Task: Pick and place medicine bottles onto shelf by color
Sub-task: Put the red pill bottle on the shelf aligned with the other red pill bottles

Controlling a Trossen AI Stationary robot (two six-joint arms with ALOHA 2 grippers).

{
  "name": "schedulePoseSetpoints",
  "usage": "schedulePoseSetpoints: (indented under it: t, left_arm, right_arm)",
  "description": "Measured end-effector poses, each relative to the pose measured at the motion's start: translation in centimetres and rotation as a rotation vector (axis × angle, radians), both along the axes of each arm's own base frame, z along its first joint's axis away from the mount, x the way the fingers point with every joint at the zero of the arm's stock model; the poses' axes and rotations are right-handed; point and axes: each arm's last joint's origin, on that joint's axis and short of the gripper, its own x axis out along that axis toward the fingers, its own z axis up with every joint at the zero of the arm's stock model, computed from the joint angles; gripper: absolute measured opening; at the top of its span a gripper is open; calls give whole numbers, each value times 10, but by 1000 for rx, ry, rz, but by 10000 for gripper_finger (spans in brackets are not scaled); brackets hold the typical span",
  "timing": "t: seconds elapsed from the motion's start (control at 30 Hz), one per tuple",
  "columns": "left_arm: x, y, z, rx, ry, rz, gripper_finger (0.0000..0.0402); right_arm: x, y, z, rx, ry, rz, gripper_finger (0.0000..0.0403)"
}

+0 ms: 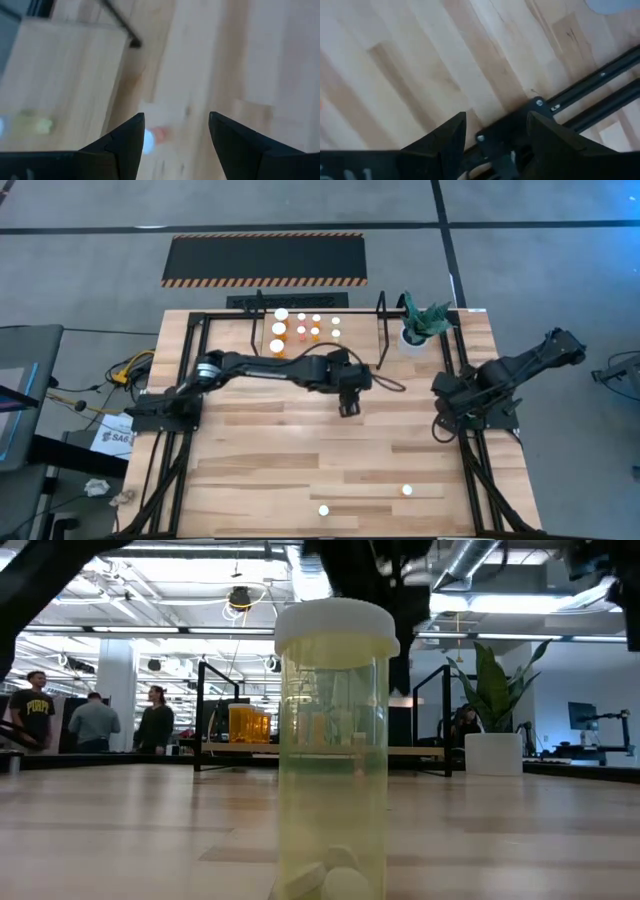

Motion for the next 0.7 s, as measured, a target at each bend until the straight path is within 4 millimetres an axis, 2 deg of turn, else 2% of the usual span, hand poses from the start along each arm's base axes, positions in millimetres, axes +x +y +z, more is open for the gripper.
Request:
schedulePoseSetpoints:
  t: [0.1, 0.17, 0.3, 0.4, 0.7]
  left_arm:
    - [3, 18, -13, -36, 13, 70, 210]
    - [3, 27, -15, -43, 12, 106, 210]
    - [1, 37, -15, -56, 17, 142, 210]
    - [-2, 42, -19, -139, 34, 151, 210]
    - [-9, 44, -43, -177, 61, 266, 210]
  right_arm:
    - [-6, -3, -11, -27, 12, 3, 230]
    - [-9, -5, -19, -32, 23, 3, 230]
    - [-8, -5, -34, -30, 18, -3, 230]
    - [-7, -7, -45, -32, 23, -16, 230]
    - [-5, -12, -43, -53, 6, -67, 227]
